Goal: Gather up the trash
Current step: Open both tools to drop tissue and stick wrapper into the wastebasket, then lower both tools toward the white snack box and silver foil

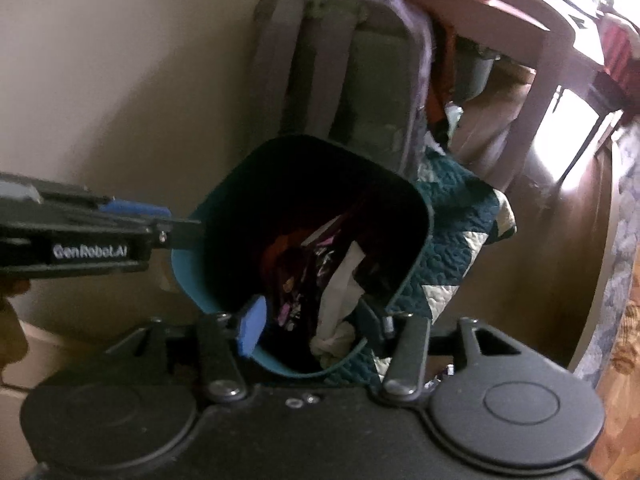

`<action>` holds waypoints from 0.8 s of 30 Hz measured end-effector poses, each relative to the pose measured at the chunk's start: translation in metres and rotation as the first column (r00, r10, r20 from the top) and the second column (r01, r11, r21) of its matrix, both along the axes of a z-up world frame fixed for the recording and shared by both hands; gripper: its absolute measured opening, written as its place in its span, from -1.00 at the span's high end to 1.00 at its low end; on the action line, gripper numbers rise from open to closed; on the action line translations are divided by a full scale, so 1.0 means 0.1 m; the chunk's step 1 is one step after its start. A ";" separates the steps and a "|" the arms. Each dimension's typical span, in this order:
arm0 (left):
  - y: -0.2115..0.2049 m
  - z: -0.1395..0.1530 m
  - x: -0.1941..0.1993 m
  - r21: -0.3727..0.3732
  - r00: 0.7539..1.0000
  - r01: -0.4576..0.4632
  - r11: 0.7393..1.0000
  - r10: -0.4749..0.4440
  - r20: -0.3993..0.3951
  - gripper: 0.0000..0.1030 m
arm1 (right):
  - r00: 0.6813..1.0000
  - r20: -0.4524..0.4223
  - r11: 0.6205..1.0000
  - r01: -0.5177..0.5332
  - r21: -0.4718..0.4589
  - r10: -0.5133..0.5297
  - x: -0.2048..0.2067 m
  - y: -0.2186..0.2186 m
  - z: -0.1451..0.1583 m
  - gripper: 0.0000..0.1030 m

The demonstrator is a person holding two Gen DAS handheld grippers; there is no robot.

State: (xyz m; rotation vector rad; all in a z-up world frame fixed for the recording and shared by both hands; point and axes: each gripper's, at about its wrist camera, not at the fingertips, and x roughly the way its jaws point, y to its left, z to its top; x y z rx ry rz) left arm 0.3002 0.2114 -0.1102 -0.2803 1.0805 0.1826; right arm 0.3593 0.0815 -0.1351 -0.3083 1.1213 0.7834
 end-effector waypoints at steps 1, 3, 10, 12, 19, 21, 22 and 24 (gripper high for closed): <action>-0.04 0.03 -0.01 0.008 1.000 0.012 1.000 -0.012 0.004 0.43 | 1.000 0.003 1.000 0.014 0.011 -0.014 -0.01 -0.05 0.05 -0.03; -0.12 0.11 -0.01 0.027 0.999 0.038 0.999 -0.038 0.017 0.42 | 0.999 0.010 0.999 0.030 0.031 -0.031 -0.02 -0.14 0.14 -0.07; -0.50 0.35 -0.01 0.088 0.993 0.075 0.993 -0.082 0.083 -0.32 | 0.997 0.038 0.994 0.058 0.093 -0.061 -0.01 -0.53 0.36 -0.21; -0.66 0.39 0.03 0.099 0.991 0.090 0.991 -0.099 0.087 -0.32 | 0.997 0.046 0.993 0.051 0.109 -0.056 0.02 -0.68 0.40 -0.24; -1.28 0.39 0.30 0.082 0.992 0.061 0.995 -0.069 0.105 -0.53 | 0.997 0.062 0.988 0.040 0.146 -0.050 0.30 -1.43 0.41 -0.43; -1.47 0.35 0.40 0.063 0.994 0.019 0.998 -0.025 0.104 -0.53 | 0.998 0.058 0.990 0.027 0.139 -0.035 0.44 -1.66 0.36 -0.52; -1.58 0.31 0.46 0.052 0.995 -0.005 0.999 -0.001 0.101 -0.53 | 0.998 0.060 0.991 0.016 0.133 -0.024 0.51 -1.79 0.33 -0.55; -1.78 0.22 0.57 0.039 0.995 -0.042 0.998 0.039 0.094 -0.53 | 0.998 0.068 0.993 -0.018 0.117 0.010 0.68 -2.02 0.24 -0.64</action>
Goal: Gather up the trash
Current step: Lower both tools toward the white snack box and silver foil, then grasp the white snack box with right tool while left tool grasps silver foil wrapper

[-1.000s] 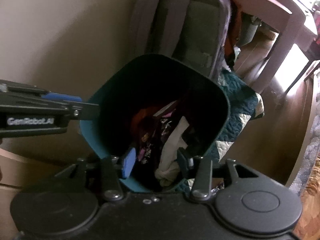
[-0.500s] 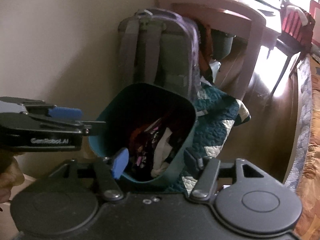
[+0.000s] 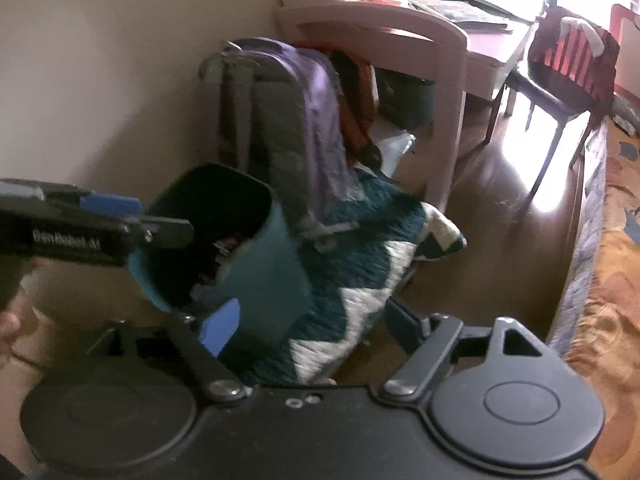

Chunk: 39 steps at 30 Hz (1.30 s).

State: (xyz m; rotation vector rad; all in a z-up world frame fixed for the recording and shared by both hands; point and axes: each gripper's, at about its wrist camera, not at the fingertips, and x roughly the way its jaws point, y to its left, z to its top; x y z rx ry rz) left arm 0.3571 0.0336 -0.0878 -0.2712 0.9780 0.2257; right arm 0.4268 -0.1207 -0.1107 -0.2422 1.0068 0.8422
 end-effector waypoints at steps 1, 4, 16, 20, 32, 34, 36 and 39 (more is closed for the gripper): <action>-0.09 -0.05 0.05 -0.008 1.000 -0.019 1.000 0.019 0.001 -0.53 | 1.000 0.002 1.000 -0.018 -0.007 0.018 0.08 -0.11 -0.05 -0.66; -0.32 -0.23 0.19 -0.058 0.998 -0.065 0.996 0.065 0.001 -0.63 | 0.996 0.009 0.996 -0.084 -0.039 0.084 0.31 -0.37 -0.24 -0.77; -0.81 -2.14 0.66 -0.131 0.985 0.037 0.991 -0.058 -0.162 -0.95 | 0.979 -0.083 0.964 -0.200 -0.173 0.189 0.81 -0.71 -1.92 -1.00; -0.92 -3.08 0.79 -0.100 0.961 0.079 0.992 -0.103 -0.258 -0.95 | 0.977 -0.068 0.945 -0.214 -0.247 0.203 0.92 -0.72 -2.85 -1.00; -1.24 -5.61 0.88 -0.125 0.908 0.060 0.990 -0.106 -0.406 -0.95 | 0.944 -0.191 0.875 -0.321 -0.362 0.267 1.16 -0.72 -5.39 -0.91; -1.27 -5.91 0.89 -0.109 0.903 0.048 0.993 -0.090 -0.421 -0.95 | 0.932 -0.202 0.859 -0.357 -0.366 0.302 1.20 -0.68 -5.68 -0.89; -1.29 -6.16 0.91 -0.097 0.900 0.038 0.995 -0.076 -0.429 -0.95 | 0.919 -0.200 0.839 -0.393 -0.376 0.341 1.22 -0.64 -5.93 -0.88; -1.31 -6.50 0.94 -0.078 0.897 0.032 0.996 -0.063 -0.438 -0.95 | 0.897 -0.199 0.811 -0.442 -0.383 0.395 1.28 -0.57 -6.25 -0.88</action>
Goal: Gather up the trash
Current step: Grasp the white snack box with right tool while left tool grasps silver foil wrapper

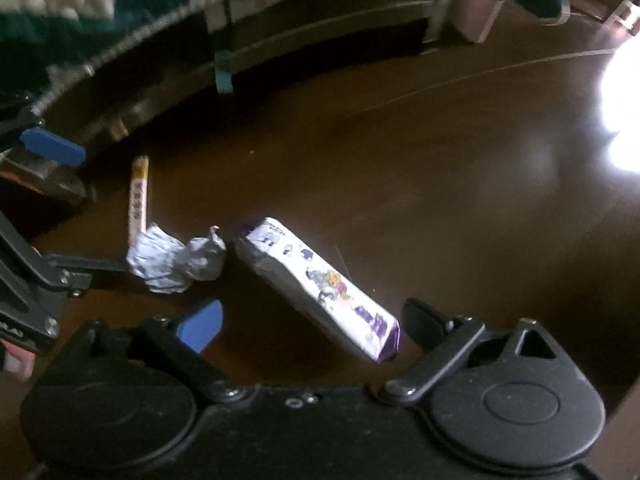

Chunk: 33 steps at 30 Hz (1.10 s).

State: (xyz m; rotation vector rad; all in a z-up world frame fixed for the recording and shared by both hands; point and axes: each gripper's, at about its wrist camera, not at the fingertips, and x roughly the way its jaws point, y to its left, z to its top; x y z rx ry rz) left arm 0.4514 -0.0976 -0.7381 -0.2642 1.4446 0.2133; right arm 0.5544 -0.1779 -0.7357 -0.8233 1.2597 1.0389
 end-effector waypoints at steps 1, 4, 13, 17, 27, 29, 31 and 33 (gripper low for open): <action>-0.01 -0.11 0.01 0.002 1.000 0.002 1.000 -0.002 -0.002 -0.95 | 1.000 0.006 1.000 -0.016 -0.004 0.016 0.01 0.02 -0.11 -0.88; -0.05 -0.42 0.03 0.019 1.000 0.021 1.000 -0.021 -0.012 -0.95 | 0.997 0.022 0.997 -0.074 -0.021 0.075 0.04 0.09 -0.38 -0.85; -0.09 -1.15 0.00 -0.009 0.998 0.039 0.999 -0.039 -0.053 -0.95 | 0.965 0.006 0.963 -0.263 -0.063 0.264 -0.08 0.25 -1.00 -0.81; -0.13 -1.33 -0.06 -0.008 0.995 0.055 0.998 -0.056 -0.081 -0.94 | 0.958 -0.013 0.954 -0.287 -0.086 0.287 -0.12 0.23 -1.18 -0.69; -0.25 -1.48 -0.03 0.010 0.992 0.077 0.997 -0.076 -0.098 -0.14 | 0.968 -0.006 0.962 -0.249 -0.117 0.250 -0.17 0.03 -1.34 -0.11; -0.28 -1.45 0.01 0.009 0.993 0.076 0.997 -0.074 -0.097 0.29 | 0.977 0.002 0.971 -0.210 -0.111 0.211 -0.17 -0.01 -1.32 -0.01; -0.29 -1.42 0.04 0.023 0.992 0.074 0.997 -0.071 -0.103 0.28 | 0.987 0.016 0.981 -0.155 -0.116 0.157 -0.18 -0.06 -1.30 0.06; -0.27 -1.38 0.06 0.026 0.993 0.064 0.998 -0.061 -0.105 0.29 | 0.997 0.017 0.990 -0.070 -0.124 0.072 -0.17 -0.10 -1.27 0.12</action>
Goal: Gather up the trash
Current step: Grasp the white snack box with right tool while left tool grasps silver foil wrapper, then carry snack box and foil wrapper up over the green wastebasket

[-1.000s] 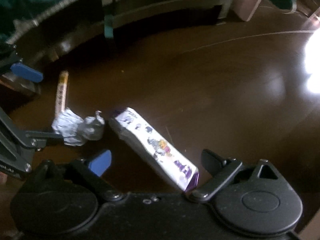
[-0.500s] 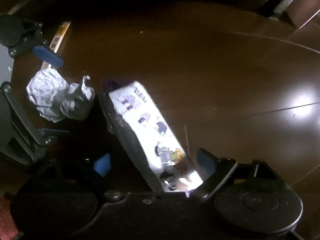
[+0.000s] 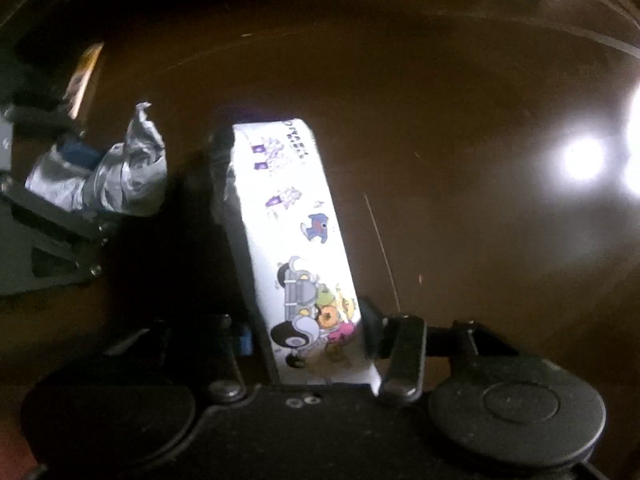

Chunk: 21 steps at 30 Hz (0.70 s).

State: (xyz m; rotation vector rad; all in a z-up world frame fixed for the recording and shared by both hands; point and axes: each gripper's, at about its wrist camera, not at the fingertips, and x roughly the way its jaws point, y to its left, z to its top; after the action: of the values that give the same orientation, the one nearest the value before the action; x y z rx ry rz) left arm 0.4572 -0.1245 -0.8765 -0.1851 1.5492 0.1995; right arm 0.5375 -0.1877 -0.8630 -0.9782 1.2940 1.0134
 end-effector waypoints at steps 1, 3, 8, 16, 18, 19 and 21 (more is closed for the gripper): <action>0.06 0.05 0.07 0.004 1.000 -0.003 1.000 0.003 -0.004 0.30 | 0.998 -0.006 0.998 0.061 -0.002 -0.061 0.02 -0.03 0.02 0.13; 0.08 0.14 0.11 0.008 1.000 -0.007 1.000 0.007 -0.004 0.30 | 0.981 -0.019 0.981 0.192 -0.008 -0.192 0.05 -0.12 0.09 0.18; 0.11 0.61 0.21 0.007 0.999 -0.030 1.000 0.030 0.012 0.30 | 0.872 -0.065 0.875 0.484 -0.019 -0.484 0.08 -0.32 0.43 0.20; 0.28 1.77 0.28 -0.001 0.997 -0.080 0.997 0.080 0.010 0.30 | 0.744 -0.110 0.746 0.665 0.030 -0.659 0.06 -0.46 1.68 0.20; 0.31 2.14 0.28 0.004 0.996 -0.089 0.996 0.089 0.014 0.30 | 0.724 -0.120 0.725 0.688 0.049 -0.679 0.08 -0.46 2.05 0.20; 0.33 2.31 0.27 0.005 0.995 -0.094 0.996 0.094 0.019 0.30 | 0.714 -0.124 0.713 0.698 0.059 -0.689 0.08 -0.46 2.24 0.20; 0.38 2.70 0.27 -0.003 0.994 -0.108 0.994 0.108 0.029 0.30 | 0.702 -0.130 0.698 0.711 0.081 -0.700 0.01 -0.37 2.66 0.20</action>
State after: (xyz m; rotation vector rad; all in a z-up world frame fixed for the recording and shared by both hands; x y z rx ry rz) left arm 0.4839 -0.0867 -0.6064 -0.2720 1.5121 0.2800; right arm 0.5384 -0.2244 -0.5967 -0.2615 1.4886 0.5144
